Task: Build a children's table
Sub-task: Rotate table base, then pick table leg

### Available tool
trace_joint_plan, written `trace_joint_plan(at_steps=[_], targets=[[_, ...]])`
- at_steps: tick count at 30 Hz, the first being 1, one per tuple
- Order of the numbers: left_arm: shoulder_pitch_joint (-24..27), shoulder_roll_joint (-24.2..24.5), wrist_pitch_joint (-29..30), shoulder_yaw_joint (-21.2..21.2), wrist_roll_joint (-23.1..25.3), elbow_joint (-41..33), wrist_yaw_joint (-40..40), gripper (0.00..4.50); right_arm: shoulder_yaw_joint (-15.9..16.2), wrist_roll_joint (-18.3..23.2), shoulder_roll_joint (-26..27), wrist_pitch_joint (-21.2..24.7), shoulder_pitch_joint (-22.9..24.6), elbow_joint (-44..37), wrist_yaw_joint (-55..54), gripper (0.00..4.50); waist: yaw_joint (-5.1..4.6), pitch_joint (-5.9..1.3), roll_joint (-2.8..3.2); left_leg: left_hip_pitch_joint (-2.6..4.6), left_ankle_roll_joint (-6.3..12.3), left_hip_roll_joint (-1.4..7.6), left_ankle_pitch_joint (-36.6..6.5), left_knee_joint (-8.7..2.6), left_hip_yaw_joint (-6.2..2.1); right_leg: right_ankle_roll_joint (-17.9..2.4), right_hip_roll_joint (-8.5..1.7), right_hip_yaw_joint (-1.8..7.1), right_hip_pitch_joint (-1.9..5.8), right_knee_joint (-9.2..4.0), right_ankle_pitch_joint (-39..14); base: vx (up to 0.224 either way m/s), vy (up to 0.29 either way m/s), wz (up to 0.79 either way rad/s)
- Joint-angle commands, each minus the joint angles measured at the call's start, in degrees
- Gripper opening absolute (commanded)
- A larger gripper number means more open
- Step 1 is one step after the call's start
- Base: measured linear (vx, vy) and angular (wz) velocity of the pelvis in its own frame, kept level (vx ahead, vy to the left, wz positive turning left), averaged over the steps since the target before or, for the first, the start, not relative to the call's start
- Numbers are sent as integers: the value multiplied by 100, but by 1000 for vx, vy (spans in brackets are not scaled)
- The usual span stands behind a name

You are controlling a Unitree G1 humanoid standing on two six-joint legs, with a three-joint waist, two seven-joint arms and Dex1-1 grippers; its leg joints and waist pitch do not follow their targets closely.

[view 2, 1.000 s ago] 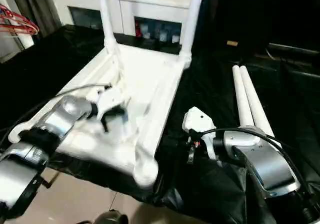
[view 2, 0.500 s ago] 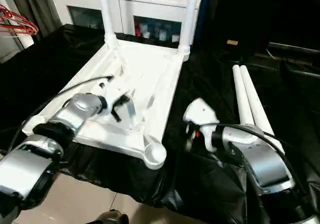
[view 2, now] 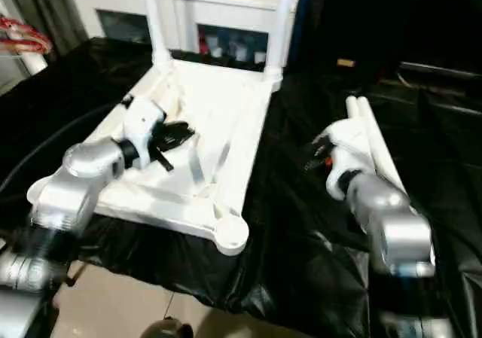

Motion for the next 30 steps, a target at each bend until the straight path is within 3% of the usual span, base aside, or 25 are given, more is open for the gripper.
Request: trace_joint_plan(at_steps=[1,3,7,15,23,26,27,30], targets=[[49,-2,162,-110,-51,-260,-56,140,-156,-71,-4,129,-79,141,-213,144,-68,-414,-43,132,-209,281,-1455,-433,-111,-808,-432,276,201,-442,-1669,0,0,0],[162,-125,227,-247,-72,-510,-40,158,-307,-30,1,-25,-285,394,-354,161,-105,-423,-61,123,-192,271,-1387,-434,-108,-710,-431,277,224,-448,-1657,0,0,0],[298,-186,397,-420,-251,-941,-250,186,-484,-18,-6,168,-521,658,-554,195,-169,-423,-72,116,-169,256,-1282,-417,-95,-763,-422,274,238,-444,-1555,0,0,0],[486,-27,806,-754,-427,-1674,-671,240,-279,-276,-367,573,-889,1357,-540,260,-271,-430,-86,105,-113,241,-1117,-387,-82,-809,-392,258,263,-420,-1458,0,0,0],[570,-3,1051,-810,-529,-1964,-709,318,-283,-269,-443,584,-1135,1926,-481,333,-265,-429,-102,111,-67,240,-1028,-366,-64,-870,-385,262,262,-415,-1396,0,0,0],[596,40,1086,-847,-509,-2029,-715,328,-163,-383,-502,794,-1216,2086,-520,341,-267,-423,-101,108,-60,228,-1020,-364,-58,-887,-367,257,263,-418,-1375,0,0,0],[612,110,1053,-909,-415,-2015,-698,350,139,-576,-645,1086,-1356,2389,-483,369,-268,-429,-99,124,-81,226,-1033,-362,-67,-894,-363,249,260,-413,-1427,0,0,0],[615,126,1066,-920,-398,-2011,-701,365,165,-574,-654,1117,-1399,2495,-424,378,-259,-420,-108,111,-104,223,-1064,-359,-53,-837,-376,265,270,-431,-1495,0,0,0]])
